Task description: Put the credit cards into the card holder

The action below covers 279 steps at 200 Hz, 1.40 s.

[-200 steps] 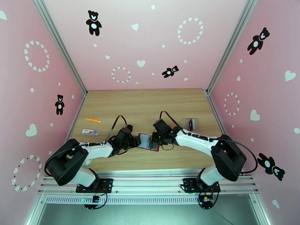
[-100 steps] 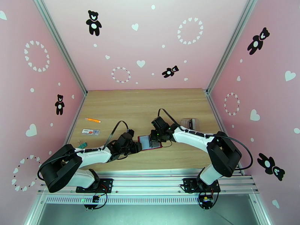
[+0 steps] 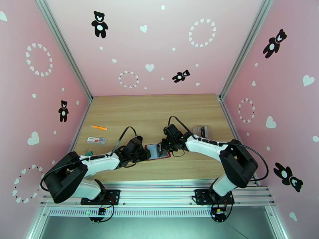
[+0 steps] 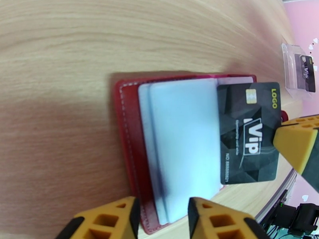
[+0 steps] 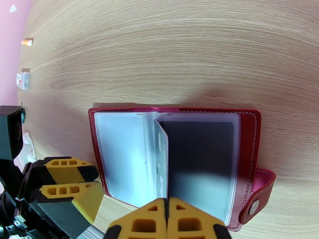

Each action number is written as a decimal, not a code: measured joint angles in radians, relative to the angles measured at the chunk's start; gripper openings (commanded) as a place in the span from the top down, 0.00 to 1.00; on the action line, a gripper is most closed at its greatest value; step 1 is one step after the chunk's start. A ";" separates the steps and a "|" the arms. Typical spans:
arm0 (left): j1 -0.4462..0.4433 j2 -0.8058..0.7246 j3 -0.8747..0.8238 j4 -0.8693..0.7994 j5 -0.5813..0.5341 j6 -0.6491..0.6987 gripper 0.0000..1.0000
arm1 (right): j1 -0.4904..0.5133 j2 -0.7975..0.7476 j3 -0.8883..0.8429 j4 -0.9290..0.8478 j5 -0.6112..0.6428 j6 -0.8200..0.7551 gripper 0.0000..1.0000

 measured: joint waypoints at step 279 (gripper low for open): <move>0.009 0.010 0.000 0.008 0.000 0.004 0.65 | -0.021 0.044 -0.055 0.093 -0.069 -0.001 1.00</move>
